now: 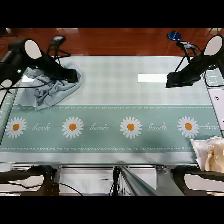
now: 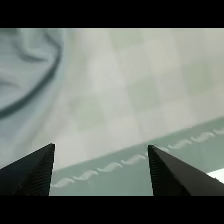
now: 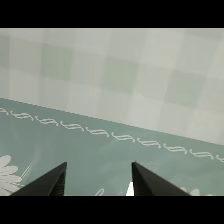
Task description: Fold the shirts.
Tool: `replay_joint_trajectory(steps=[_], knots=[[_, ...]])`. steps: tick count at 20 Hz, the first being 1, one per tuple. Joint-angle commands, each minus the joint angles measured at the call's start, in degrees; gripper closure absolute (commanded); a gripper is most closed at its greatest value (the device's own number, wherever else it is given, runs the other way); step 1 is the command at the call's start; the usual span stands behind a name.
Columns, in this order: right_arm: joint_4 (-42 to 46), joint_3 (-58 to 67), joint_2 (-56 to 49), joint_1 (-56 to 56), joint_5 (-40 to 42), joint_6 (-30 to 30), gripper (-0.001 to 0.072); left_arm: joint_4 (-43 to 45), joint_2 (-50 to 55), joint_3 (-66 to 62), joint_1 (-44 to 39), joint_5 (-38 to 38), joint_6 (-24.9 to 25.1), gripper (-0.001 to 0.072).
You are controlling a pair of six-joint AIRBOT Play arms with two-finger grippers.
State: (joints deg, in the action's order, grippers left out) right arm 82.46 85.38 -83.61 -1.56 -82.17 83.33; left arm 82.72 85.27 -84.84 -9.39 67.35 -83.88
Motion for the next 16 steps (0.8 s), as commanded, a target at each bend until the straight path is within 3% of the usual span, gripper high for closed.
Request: replay_joint_trajectory(steps=[1, 4, 11, 16], knots=[[0.1, 0.0, 0.0, 0.0, 0.1, 0.0, 0.0241, 13.5, 0.0, -2.9, 3.0, -7.8, -2.6, -0.0013], [0.1, 0.0, 0.0, 0.0, 0.5, 0.0, 0.0242, 13.7, 0.7, -3.1, 8.3, -10.1, -3.0, -0.0013], [0.1, 0.0, 0.0, 0.0, 1.7, 0.0, 0.0242, 10.5, 8.1, -3.1, 17.0, 3.8, -2.8, -0.0013], [0.1, 0.0, 0.0, 0.0, 1.6, 0.0, 0.0241, 4.6, 15.3, -3.1, 17.4, 2.7, -1.7, -0.0013]])
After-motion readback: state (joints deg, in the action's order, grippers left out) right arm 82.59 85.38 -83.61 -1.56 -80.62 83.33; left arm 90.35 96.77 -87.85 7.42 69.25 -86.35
